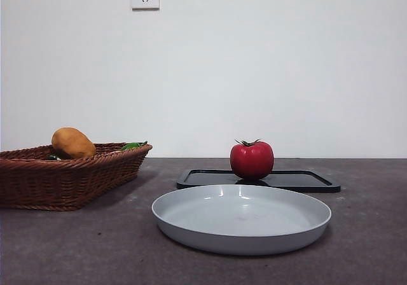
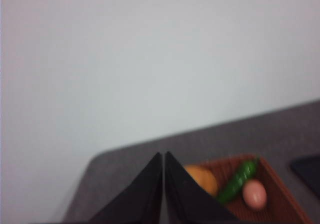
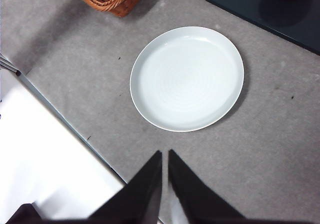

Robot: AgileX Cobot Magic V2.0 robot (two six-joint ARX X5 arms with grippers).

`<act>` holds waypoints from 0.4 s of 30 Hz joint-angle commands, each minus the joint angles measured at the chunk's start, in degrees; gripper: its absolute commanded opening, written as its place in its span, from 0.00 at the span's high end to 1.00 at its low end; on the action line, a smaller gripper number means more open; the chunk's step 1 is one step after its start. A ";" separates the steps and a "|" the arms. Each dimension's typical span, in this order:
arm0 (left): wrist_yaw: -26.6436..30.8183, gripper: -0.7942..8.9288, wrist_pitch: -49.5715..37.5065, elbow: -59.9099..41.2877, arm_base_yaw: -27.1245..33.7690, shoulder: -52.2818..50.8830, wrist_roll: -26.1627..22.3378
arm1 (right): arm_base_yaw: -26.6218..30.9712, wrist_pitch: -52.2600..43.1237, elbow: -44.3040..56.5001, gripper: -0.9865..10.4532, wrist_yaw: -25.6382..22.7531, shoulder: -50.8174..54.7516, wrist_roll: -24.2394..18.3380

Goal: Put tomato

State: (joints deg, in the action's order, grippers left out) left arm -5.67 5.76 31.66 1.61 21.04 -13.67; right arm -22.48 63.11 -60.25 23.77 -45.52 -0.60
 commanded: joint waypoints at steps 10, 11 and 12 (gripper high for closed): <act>0.37 0.91 -0.98 -19.96 0.04 -14.71 3.10 | -0.31 -0.50 -0.50 0.91 0.04 -0.44 0.37; 0.37 0.91 -0.74 -21.11 0.04 -15.74 3.28 | -0.31 -0.50 -0.50 0.91 0.04 -0.44 0.37; 0.39 0.91 -0.44 -22.12 0.04 -16.70 3.63 | -0.31 -0.50 -0.50 0.91 0.04 -0.44 0.37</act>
State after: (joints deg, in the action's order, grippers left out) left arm -5.65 6.02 9.91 1.61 4.91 -11.03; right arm -22.48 63.11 -60.25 23.77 -45.52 -0.58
